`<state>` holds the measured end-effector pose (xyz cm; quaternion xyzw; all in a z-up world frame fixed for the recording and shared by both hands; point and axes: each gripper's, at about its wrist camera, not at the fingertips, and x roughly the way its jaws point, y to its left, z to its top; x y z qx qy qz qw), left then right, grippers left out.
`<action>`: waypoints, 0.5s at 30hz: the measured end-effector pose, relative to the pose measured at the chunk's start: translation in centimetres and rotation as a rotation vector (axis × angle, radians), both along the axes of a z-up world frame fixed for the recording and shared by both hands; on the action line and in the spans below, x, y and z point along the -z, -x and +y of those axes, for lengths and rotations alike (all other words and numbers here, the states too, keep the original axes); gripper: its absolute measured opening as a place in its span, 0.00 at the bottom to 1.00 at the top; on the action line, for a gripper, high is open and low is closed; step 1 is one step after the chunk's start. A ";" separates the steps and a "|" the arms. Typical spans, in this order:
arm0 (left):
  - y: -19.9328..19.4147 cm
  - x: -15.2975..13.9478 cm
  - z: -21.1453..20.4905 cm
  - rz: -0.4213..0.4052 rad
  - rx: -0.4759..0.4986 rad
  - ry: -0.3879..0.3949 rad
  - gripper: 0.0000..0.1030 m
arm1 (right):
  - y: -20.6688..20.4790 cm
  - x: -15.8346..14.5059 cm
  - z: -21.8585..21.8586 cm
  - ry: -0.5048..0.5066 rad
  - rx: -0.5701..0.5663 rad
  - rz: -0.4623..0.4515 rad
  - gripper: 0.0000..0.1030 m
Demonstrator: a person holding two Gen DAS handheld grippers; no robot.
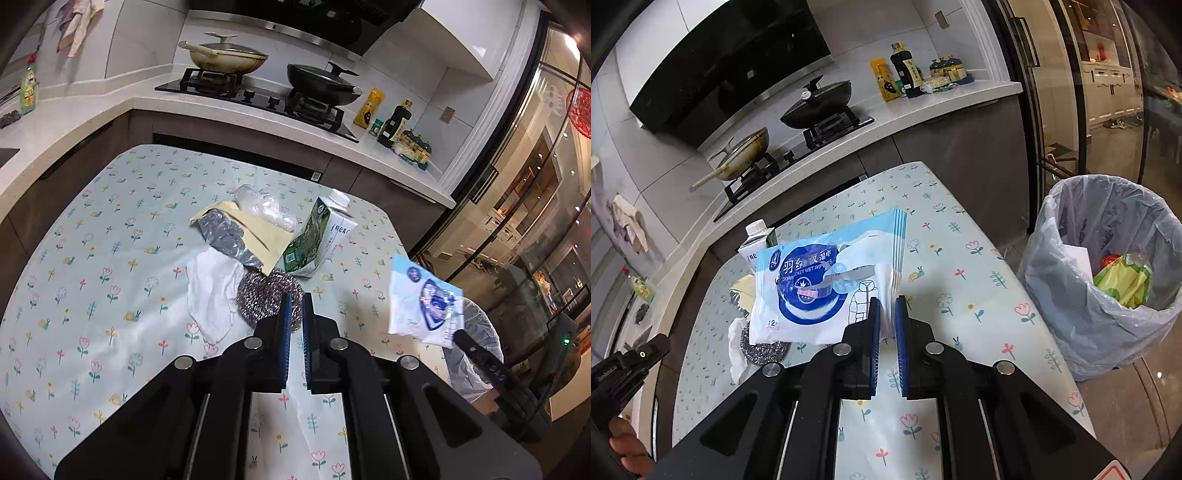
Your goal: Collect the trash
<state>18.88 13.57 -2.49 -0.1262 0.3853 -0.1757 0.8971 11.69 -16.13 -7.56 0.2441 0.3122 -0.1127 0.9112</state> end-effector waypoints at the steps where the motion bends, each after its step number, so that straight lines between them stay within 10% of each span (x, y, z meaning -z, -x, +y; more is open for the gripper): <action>1: 0.0 0.4 0.2 0.009 -0.010 -0.009 0.06 | 0.4 -0.2 -0.1 0.003 0.002 -0.003 0.08; 3: -0.5 1.4 0.6 0.030 -0.023 -0.040 0.09 | 1.1 -0.2 -0.4 0.001 0.006 -0.007 0.08; 7: -1.9 4.4 1.9 0.069 -0.080 -0.114 0.55 | 1.6 0.3 -0.4 -0.016 0.012 -0.003 0.08; 15: -6.1 9.1 2.7 0.119 -0.094 -0.213 0.58 | -0.6 1.9 0.7 -0.034 -0.007 0.024 0.08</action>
